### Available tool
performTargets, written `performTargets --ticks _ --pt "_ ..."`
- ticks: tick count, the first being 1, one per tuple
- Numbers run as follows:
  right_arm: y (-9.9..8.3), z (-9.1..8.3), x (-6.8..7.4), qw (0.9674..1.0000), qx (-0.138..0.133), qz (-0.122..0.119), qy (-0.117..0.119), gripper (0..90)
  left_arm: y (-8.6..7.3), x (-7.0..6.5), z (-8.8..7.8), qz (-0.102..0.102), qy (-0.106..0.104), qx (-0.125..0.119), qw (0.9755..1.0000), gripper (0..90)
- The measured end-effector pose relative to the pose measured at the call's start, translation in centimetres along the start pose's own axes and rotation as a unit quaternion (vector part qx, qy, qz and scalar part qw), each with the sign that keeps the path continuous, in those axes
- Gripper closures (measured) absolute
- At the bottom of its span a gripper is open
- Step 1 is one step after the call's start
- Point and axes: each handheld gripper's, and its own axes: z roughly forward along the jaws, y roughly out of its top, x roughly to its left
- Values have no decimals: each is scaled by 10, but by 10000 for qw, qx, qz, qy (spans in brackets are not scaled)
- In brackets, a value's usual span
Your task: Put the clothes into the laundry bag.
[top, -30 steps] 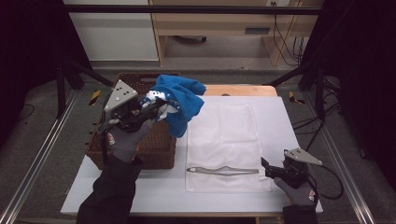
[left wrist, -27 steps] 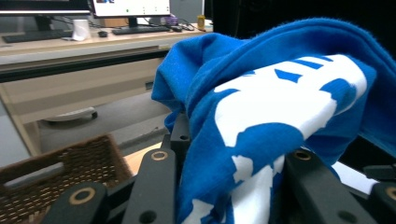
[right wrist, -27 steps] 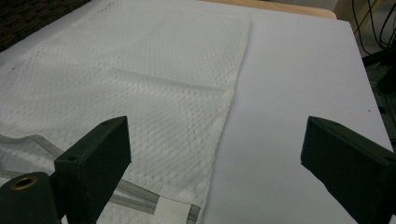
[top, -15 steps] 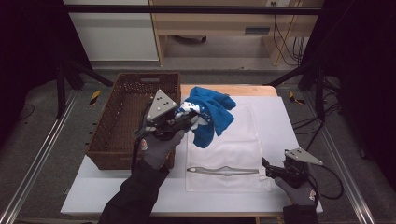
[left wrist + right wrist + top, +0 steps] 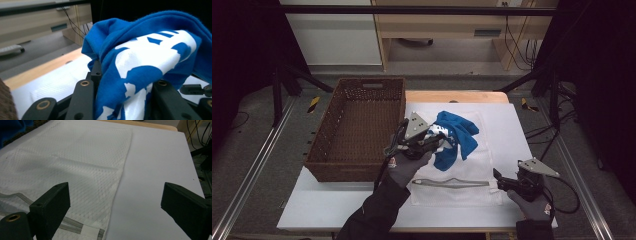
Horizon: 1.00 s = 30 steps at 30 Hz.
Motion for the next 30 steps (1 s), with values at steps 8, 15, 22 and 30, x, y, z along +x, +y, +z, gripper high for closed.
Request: performTargets --ticks 8,15,22,30 --pt "0 0 0 10000 -21 -13 -1 91 -24 -10 26 2 -108 254 9996 666" --pt "0 0 1 10000 -17 -17 15 92 -47 -18 51 96 -117 540 9984 659" --pt "0 0 0 10000 -38 -1 -2 96 -66 -19 70 107 -65 828 9965 633" --pt "0 1 1 10000 -12 12 43 101 -82 -19 90 113 -259 1346 9905 492"
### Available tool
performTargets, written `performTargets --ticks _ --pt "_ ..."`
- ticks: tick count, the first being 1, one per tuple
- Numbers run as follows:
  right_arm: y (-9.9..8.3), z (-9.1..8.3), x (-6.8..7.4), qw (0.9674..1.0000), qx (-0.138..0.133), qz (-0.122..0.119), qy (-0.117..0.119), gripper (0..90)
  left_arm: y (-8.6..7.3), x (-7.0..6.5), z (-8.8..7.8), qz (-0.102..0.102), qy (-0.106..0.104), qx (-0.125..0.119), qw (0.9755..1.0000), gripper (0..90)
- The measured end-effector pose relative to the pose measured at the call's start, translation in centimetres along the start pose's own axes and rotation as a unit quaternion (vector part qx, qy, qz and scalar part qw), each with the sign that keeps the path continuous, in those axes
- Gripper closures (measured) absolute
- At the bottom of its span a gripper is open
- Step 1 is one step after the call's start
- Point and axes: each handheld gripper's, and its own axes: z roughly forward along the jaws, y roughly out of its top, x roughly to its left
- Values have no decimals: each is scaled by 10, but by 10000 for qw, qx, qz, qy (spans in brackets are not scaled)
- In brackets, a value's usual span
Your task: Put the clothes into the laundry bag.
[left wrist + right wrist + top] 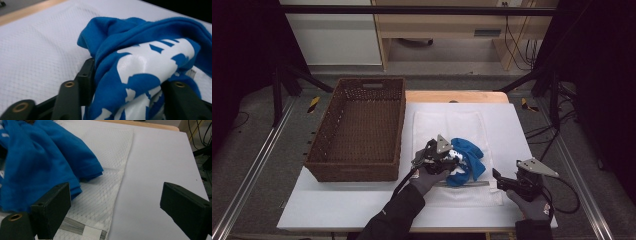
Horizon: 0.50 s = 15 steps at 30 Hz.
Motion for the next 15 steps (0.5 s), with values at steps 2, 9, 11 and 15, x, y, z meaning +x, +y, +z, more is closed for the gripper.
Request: performTargets --ticks 2,9,11,15 --pt "0 1 0 10000 1 -3 -13 101 -3 -1 2 12 -19 89 10000 436" --pt "1 0 1 10000 -37 -36 -1 101 -5 0 -17 43 -17 -59 10000 263" --pt "2 -2 2 10000 -38 13 23 101 -4 0 -26 99 -19 -105 9999 234" --pt "3 -2 2 10000 -63 -9 6 101 -7 0 -42 142 -35 -130 9998 204"
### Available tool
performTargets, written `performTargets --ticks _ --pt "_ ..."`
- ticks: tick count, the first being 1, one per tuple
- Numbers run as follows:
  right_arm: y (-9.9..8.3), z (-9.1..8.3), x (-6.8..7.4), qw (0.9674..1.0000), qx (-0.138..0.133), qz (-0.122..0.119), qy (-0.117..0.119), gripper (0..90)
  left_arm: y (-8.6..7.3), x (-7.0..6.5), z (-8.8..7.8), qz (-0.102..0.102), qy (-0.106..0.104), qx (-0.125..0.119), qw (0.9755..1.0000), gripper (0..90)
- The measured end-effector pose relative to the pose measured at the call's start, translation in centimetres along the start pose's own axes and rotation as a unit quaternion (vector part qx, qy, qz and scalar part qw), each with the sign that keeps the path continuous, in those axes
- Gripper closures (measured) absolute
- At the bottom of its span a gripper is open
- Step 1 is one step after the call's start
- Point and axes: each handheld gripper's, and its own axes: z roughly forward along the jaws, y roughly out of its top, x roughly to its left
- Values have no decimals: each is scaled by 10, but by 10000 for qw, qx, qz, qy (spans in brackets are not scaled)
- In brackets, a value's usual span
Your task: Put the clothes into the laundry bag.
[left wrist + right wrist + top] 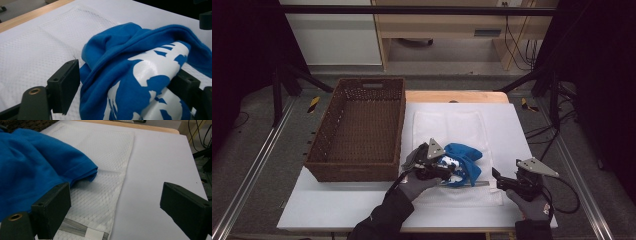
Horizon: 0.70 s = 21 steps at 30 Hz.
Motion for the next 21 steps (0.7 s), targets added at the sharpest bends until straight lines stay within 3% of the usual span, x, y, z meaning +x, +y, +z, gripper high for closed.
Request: performTargets --ticks 4,9,14,21 --pt "2 0 3 10000 -24 -24 25 101 -3 0 -7 -71 -122 -44 9999 177" --pt "3 0 4 10000 -32 -39 39 101 -3 -8 10 -111 -275 155 9994 137" --pt "3 -1 2 10000 -62 0 26 102 4 -17 13 -32 -173 88 9998 103" --pt "6 -1 10 9997 -90 -21 219 117 18 -23 18 -9 -262 119 9996 79"
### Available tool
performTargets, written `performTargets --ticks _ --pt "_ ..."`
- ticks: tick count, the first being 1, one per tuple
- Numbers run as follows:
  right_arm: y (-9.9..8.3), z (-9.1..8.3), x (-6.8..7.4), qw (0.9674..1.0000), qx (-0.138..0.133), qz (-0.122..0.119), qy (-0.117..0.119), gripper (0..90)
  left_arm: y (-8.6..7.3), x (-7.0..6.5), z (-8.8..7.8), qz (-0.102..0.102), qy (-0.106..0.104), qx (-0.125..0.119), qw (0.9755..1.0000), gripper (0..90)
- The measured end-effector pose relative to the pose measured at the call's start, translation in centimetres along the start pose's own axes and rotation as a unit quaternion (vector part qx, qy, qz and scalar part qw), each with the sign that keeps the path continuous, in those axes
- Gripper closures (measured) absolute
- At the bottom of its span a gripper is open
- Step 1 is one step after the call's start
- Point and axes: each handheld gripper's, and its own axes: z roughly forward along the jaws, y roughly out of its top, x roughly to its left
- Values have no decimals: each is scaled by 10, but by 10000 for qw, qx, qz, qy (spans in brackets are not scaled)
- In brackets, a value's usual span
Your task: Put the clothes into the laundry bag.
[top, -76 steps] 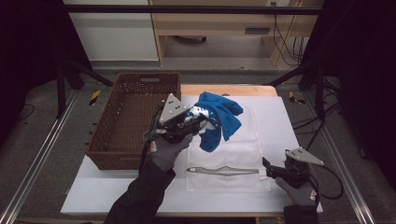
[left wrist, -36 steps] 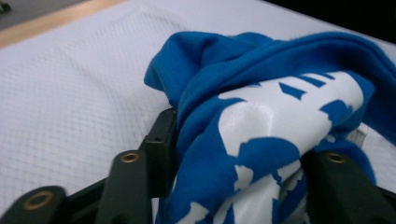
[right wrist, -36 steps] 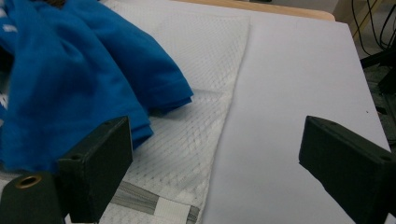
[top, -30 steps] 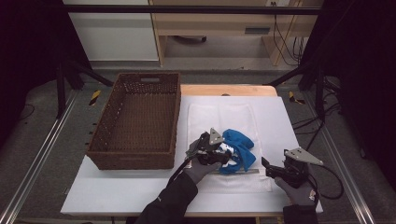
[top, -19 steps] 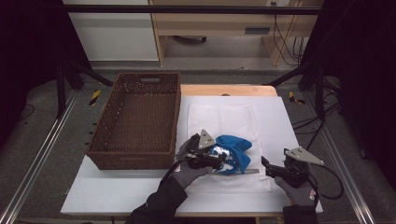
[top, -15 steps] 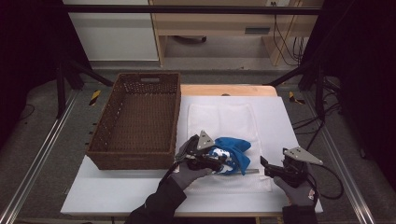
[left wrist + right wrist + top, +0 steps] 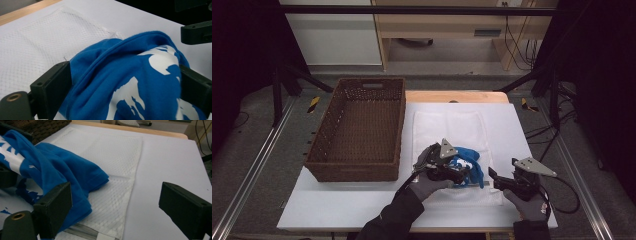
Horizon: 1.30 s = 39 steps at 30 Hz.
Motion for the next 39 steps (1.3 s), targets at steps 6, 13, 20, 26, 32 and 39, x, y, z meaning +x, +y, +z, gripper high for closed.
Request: performTargets --ticks 6,13,20,26,32,39 --pt "0 5 9 9993 -109 24 368 215 -2 7 -11 -46 -20 39 10000 99" --pt "0 17 34 9956 -104 -260 892 332 -4 10 -19 -114 73 -91 9999 183" --pt "-9 47 51 9928 82 -381 1131 742 -2 10 -14 -217 -101 -220 9995 172" --pt "-13 61 57 9918 261 -385 1189 845 7 7 -16 -110 30 -268 9996 183" --pt "-14 71 69 9902 373 -508 1250 860 16 1 -10 -63 136 -311 9994 153" --pt "-13 64 63 9933 137 -302 1104 742 12 11 -33 -127 300 -391 9987 241"
